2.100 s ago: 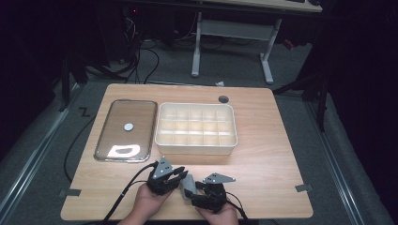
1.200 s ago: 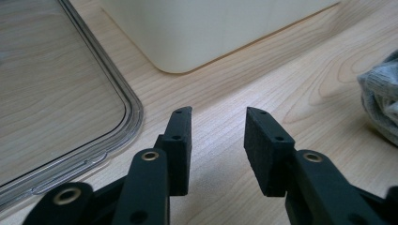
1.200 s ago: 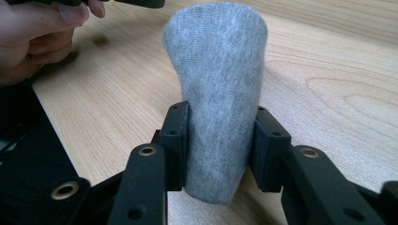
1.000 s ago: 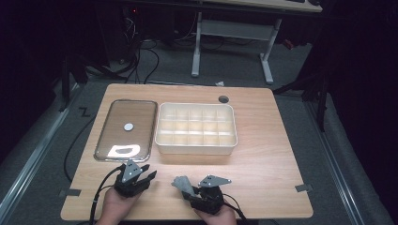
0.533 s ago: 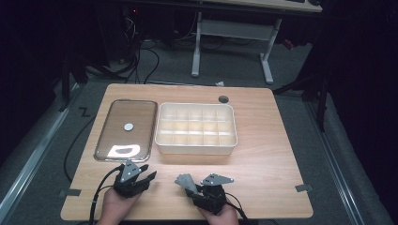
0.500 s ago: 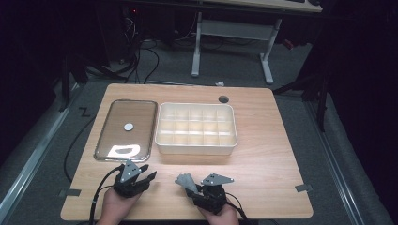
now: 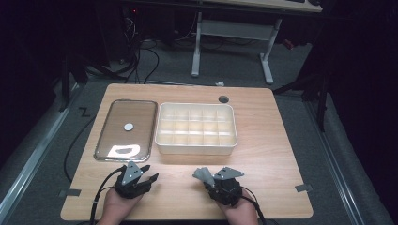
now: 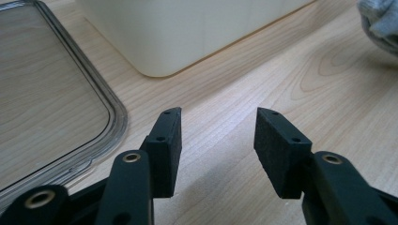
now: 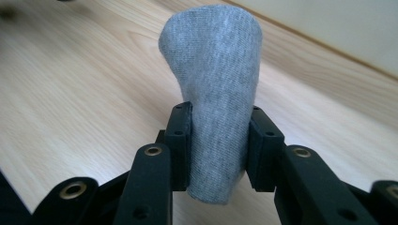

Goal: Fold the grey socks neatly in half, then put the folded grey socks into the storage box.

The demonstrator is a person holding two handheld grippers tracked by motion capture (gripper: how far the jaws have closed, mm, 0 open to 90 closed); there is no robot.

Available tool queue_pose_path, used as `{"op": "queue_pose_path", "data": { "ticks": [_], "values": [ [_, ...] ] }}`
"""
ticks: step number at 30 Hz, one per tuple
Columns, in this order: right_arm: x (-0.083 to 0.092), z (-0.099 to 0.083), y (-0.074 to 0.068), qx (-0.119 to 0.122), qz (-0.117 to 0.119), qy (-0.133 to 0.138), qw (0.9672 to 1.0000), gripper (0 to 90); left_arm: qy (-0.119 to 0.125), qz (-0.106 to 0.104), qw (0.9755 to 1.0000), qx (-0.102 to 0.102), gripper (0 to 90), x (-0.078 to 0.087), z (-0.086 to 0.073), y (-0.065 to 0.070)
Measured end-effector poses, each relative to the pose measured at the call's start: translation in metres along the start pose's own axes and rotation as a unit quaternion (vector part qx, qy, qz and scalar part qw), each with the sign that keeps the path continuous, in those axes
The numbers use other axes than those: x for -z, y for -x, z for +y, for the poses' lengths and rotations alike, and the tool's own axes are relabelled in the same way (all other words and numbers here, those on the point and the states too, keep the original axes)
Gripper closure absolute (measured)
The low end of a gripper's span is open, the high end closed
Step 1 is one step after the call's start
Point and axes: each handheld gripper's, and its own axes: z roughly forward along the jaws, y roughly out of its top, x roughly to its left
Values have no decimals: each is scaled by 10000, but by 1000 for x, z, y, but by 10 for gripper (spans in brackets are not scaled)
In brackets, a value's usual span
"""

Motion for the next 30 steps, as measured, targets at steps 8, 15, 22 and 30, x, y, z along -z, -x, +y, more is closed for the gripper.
{"op": "queue_pose_path", "data": {
  "ticks": [8,15,22,30],
  "values": [
    [10,4,17,119,-219,-434,9987,673,52,-37,10000,20,482,0,0,0],
    [17,8,36,41,-245,-764,9968,678,115,-45,9999,84,470,0,1,-2],
    [25,14,50,-43,-255,-1087,9937,680,202,-123,9997,57,464,-1,2,-1],
    [35,25,60,-82,-151,-1118,9936,679,223,-148,9996,23,449,-3,3,3]
  ]
}}
